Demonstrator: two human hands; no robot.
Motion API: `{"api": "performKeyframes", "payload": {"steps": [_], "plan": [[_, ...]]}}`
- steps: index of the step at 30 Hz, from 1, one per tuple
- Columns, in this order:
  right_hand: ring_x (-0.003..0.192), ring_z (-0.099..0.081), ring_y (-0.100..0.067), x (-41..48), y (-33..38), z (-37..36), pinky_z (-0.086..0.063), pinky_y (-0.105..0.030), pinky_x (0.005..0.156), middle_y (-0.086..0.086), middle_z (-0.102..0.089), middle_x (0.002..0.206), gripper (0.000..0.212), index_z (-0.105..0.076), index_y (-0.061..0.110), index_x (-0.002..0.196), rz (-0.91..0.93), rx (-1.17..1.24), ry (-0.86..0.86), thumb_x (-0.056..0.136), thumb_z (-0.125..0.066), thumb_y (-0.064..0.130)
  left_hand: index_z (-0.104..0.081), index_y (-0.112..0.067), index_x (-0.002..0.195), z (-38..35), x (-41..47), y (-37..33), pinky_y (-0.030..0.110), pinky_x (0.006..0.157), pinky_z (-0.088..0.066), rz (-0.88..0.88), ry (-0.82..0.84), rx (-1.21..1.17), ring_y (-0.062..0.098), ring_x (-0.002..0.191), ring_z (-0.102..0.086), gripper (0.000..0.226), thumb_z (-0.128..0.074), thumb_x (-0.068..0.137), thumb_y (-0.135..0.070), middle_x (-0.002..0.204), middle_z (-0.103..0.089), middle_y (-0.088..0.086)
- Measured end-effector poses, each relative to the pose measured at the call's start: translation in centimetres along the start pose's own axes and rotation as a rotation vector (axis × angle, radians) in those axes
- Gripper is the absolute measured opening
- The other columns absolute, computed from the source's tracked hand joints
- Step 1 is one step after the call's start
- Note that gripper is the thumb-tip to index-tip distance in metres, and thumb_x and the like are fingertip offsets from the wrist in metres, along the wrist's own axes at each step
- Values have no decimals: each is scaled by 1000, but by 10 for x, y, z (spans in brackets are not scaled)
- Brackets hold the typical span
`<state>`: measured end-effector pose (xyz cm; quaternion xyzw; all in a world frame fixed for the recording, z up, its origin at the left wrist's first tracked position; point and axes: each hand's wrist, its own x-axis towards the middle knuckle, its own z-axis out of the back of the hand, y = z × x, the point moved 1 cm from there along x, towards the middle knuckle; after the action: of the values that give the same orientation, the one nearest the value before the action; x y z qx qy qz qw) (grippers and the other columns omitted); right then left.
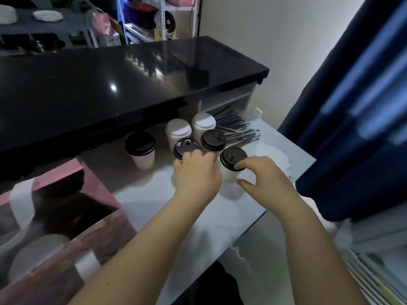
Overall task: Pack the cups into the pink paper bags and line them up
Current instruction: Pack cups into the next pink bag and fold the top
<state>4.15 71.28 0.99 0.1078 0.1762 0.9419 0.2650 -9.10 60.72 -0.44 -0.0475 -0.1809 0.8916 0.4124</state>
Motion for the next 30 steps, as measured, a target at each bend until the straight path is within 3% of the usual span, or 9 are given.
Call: {"api": "performKeyframes", "payload": {"steps": [5,9,15,19,25,30], "plan": [[108,-50,-16,49,-68,1,-41,-30,93,9,-65,108,25,-68,21,108,50,51,19,84,-72,17,-60,-24,115,-38,65,-30,40,90,-35,39,-5,-43,28,113,-46,28,-53,91,-34,114,-56,1],[114,-48,-15,106,-135,4,-38,-28,95,9,-65,116,22,-67,22,114,50,64,57,91,-64,25,-60,-27,121,-63,129,-55,40,92,-36,39,-4,-93,27,116,-45,31,-54,92,-34,116,-56,0],[117,-51,-25,209,-212,-25,-44,-38,94,0,-64,120,31,-63,22,121,74,-7,263,91,-60,19,-60,-25,122,-95,219,-70,42,94,-38,19,16,26,27,114,-46,33,-55,90,-28,115,-59,1],[117,-45,-31,264,-233,-57,-41,-38,93,-3,-60,124,40,-60,25,126,130,-122,289,87,-58,20,-57,-27,125,-113,257,-68,43,94,-34,12,49,134,26,116,-45,37,-56,87,-29,118,-58,0],[123,-37,-32,306,-245,-101,-28,-43,102,-3,-55,126,30,-60,23,120,168,-250,342,91,-57,31,-54,-30,129,-133,278,-58,43,94,-32,-38,145,239,25,119,-42,47,-60,85,-42,123,-57,-2],[115,-42,-30,313,-249,-114,-30,-41,95,-2,-59,116,24,-66,23,111,175,-179,223,89,-61,33,-57,-31,126,-134,279,-56,38,92,-28,-50,111,229,22,121,-40,40,-58,87,-40,122,-57,-6]]}}
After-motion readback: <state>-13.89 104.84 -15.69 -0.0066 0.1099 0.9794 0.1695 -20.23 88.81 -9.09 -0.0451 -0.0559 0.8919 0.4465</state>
